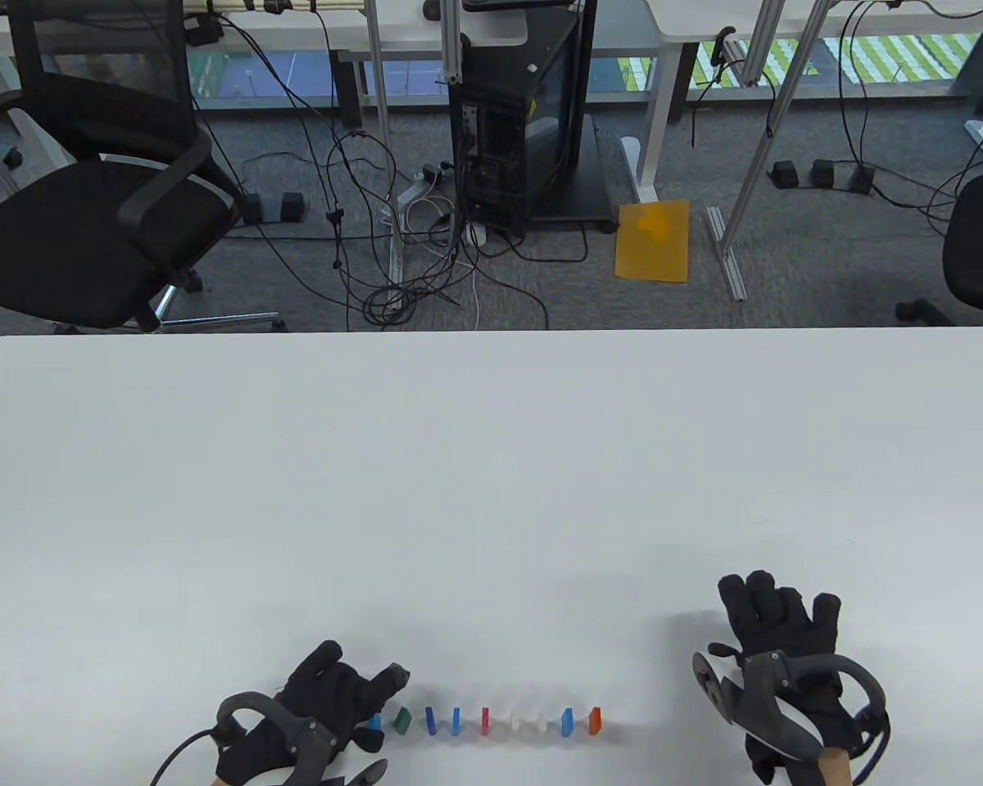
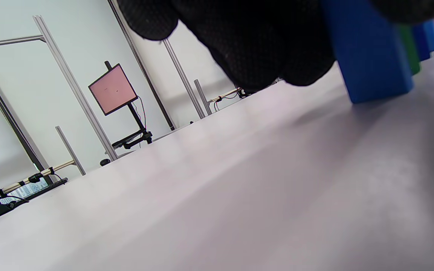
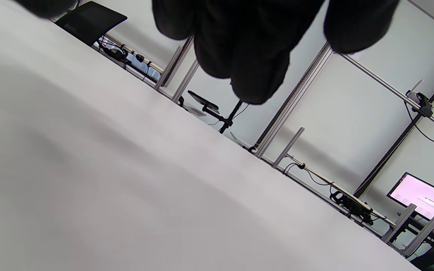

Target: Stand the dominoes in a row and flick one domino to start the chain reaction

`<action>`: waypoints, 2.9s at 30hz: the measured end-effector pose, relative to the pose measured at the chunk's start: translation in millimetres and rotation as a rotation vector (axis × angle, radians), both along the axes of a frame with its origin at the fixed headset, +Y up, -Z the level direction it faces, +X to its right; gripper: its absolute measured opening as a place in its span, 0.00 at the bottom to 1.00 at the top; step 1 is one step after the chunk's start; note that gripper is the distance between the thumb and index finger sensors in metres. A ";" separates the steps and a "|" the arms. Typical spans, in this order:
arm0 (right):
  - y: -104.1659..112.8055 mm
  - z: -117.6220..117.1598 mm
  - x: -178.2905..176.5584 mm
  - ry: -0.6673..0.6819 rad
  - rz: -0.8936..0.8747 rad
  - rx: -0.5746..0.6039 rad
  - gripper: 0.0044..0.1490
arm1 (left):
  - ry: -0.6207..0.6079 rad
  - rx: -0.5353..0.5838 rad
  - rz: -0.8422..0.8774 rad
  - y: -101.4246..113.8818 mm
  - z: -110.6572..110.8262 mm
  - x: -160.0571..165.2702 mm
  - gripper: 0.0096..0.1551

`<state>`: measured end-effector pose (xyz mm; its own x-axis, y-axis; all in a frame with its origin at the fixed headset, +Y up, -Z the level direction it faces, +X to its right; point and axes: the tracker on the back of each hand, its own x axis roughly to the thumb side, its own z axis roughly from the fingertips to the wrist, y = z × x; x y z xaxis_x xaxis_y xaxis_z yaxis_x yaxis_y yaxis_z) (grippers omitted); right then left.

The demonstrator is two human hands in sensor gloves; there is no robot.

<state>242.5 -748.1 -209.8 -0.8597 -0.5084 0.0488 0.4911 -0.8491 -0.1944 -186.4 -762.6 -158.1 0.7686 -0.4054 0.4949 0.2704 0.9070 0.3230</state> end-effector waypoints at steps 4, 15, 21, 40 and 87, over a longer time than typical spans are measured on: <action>-0.5 0.0 -0.1 0.000 0.000 -0.001 0.55 | -0.001 0.001 -0.004 0.6 0.2 0.2 0.47; -0.8 0.1 -0.1 0.001 0.002 -0.002 0.55 | -0.004 0.005 -0.017 1.5 1.2 0.8 0.47; -1.0 0.0 0.0 0.001 0.002 -0.003 0.55 | -0.001 0.004 -0.036 2.1 1.6 1.3 0.47; -2.0 0.0 0.2 0.008 -0.001 0.002 0.54 | 0.008 0.010 -0.056 2.0 2.1 2.0 0.48; -4.4 1.2 0.2 0.012 0.013 -0.002 0.54 | -0.008 0.032 -0.013 16.3 14.2 4.9 0.22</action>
